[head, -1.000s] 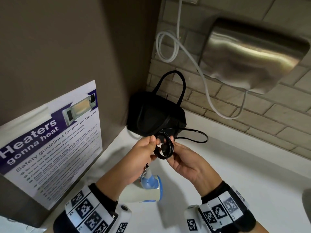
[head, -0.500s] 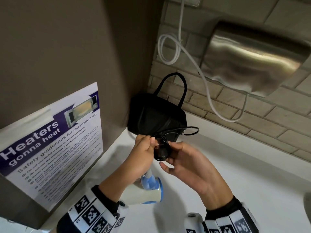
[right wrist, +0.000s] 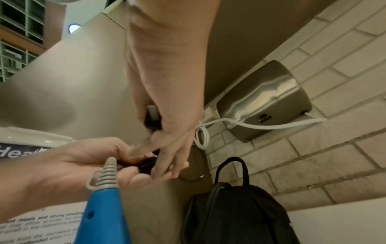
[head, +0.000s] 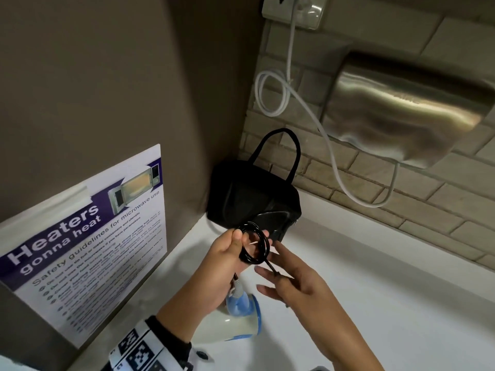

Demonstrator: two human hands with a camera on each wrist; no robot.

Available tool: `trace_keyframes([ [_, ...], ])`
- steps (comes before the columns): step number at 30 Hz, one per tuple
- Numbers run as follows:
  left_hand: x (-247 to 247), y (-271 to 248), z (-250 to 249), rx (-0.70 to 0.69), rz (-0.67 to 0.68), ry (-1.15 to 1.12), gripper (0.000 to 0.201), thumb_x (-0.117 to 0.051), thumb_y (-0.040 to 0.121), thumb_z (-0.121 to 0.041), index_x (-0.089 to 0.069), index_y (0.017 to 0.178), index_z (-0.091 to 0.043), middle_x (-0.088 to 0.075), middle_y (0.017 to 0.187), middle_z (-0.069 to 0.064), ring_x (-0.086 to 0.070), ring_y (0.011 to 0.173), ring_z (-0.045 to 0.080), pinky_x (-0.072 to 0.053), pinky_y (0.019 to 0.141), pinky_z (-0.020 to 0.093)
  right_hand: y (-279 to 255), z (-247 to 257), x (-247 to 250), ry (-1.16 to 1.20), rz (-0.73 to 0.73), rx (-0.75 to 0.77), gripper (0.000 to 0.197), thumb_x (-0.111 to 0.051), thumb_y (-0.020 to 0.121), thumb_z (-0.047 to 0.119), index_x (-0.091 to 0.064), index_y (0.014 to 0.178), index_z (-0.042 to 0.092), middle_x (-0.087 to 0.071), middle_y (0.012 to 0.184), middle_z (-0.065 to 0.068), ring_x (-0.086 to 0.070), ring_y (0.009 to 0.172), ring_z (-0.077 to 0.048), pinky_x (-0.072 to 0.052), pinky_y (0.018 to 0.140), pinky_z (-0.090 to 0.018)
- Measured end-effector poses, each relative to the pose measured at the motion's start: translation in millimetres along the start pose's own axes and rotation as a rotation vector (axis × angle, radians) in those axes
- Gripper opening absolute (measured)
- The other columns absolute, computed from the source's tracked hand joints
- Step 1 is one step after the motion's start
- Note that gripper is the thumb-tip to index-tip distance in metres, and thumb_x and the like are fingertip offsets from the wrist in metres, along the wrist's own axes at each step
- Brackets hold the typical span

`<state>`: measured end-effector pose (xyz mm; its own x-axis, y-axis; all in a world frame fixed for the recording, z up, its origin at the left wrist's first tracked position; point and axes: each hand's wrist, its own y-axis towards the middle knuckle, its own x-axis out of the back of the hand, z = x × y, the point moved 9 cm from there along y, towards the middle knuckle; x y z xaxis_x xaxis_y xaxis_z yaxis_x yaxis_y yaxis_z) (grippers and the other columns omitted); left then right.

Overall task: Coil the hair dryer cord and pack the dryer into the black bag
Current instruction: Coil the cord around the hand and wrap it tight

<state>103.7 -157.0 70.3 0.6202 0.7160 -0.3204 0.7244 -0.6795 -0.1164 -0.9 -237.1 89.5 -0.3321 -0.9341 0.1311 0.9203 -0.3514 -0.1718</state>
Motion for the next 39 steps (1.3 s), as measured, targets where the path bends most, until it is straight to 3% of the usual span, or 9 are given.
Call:
trace_keyframes([
  [7,-3.6,1.8,-8.4,-0.091,0.045,-0.213,0.041,-0.023,0.104,-0.018,-0.062,0.095,-0.010,-0.067,0.120,0.014,-0.062,0.116,0.031,-0.038,0.109,0.049,-19.6,-20.4,47.1,-0.137,-0.218,0.032,0.040,-0.042,0.096,-0.006,-0.070,0.108,0.021,-0.074,0.085,-0.004,-0.065,0.058,-0.017,-0.052,0.053,-0.023],
  [13,9.9,2.7,-24.0,-0.147,0.007,-0.186,0.035,-0.024,0.102,-0.019,-0.057,0.103,-0.009,-0.074,0.094,-0.005,-0.065,0.108,0.036,-0.043,0.104,0.046,-36.4,-48.5,99.7,-0.270,-0.466,0.015,0.037,-0.044,0.094,-0.005,-0.070,0.105,0.019,-0.072,0.075,0.002,-0.067,0.054,-0.019,-0.054,0.052,-0.020],
  [18,1.6,-1.0,-21.8,-0.088,0.069,-0.199,0.037,-0.023,0.104,-0.018,-0.054,0.101,0.002,-0.065,0.122,0.019,-0.066,0.106,0.036,-0.050,0.097,0.040,-40.2,-62.5,123.8,-0.342,-0.580,-0.003,0.032,-0.045,0.094,-0.003,-0.069,0.104,0.014,-0.072,0.073,-0.003,-0.068,0.053,-0.018,-0.053,0.052,-0.015],
  [22,-3.0,-4.3,-20.0,-0.063,0.091,-0.183,0.042,-0.022,0.105,-0.017,-0.048,0.110,0.015,-0.066,0.119,0.023,-0.067,0.106,0.035,-0.050,0.098,0.042,-33.4,-74.2,128.7,-0.488,-0.574,-0.039,0.030,-0.045,0.095,0.000,-0.069,0.102,0.016,-0.072,0.074,0.000,-0.067,0.053,-0.011,-0.053,0.056,-0.017],
  [26,-7.3,-6.6,-22.3,-0.057,0.070,-0.167,0.041,-0.023,0.104,-0.019,-0.053,0.106,0.008,-0.067,0.115,0.020,-0.068,0.102,0.035,-0.049,0.098,0.045,-17.3,-88.2,106.3,-0.778,-0.390,-0.108,0.034,-0.046,0.095,0.010,-0.058,0.083,0.040,-0.069,0.072,0.019,-0.062,0.065,0.005,-0.044,0.058,-0.012],
  [29,-1.2,-3.0,-23.5,-0.058,0.031,-0.124,0.040,-0.023,0.104,-0.021,-0.049,0.105,0.010,-0.067,0.115,0.020,-0.068,0.103,0.032,-0.047,0.100,0.045,-11.9,-84.6,82.9,-0.772,-0.258,-0.083,0.028,-0.048,0.094,0.012,-0.059,0.082,0.034,-0.067,0.077,0.028,-0.059,0.067,0.005,-0.041,0.058,-0.012],
  [33,9.3,2.3,-22.5,-0.078,-0.042,-0.065,0.038,-0.023,0.104,-0.021,-0.055,0.094,-0.003,-0.067,0.118,0.017,-0.068,0.105,0.030,-0.046,0.102,0.047,-13.7,-52.2,51.5,-0.589,-0.127,0.022,0.015,-0.056,0.093,0.015,-0.062,0.085,0.026,-0.070,0.075,0.016,-0.062,0.063,-0.002,-0.045,0.066,-0.014],
  [36,16.8,3.3,-23.6,-0.088,-0.076,-0.113,0.040,-0.024,0.104,-0.021,-0.059,0.090,-0.007,-0.070,0.113,0.016,-0.068,0.104,0.032,-0.045,0.102,0.048,-15.8,-32.0,54.0,-0.581,-0.192,0.105,0.025,-0.054,0.094,0.012,-0.065,0.077,0.027,-0.069,0.069,0.017,-0.063,0.074,-0.004,-0.042,0.068,-0.011],
  [39,19.0,2.7,-24.8,-0.065,-0.079,-0.178,0.037,-0.025,0.104,-0.020,-0.051,0.096,0.005,-0.067,0.113,0.025,-0.068,0.101,0.036,-0.047,0.100,0.047,-16.2,-31.0,73.5,-0.650,-0.344,0.123,0.034,-0.050,0.095,0.010,-0.061,0.068,0.027,-0.066,0.064,0.017,-0.050,0.052,-0.007,-0.036,0.052,-0.011],
])
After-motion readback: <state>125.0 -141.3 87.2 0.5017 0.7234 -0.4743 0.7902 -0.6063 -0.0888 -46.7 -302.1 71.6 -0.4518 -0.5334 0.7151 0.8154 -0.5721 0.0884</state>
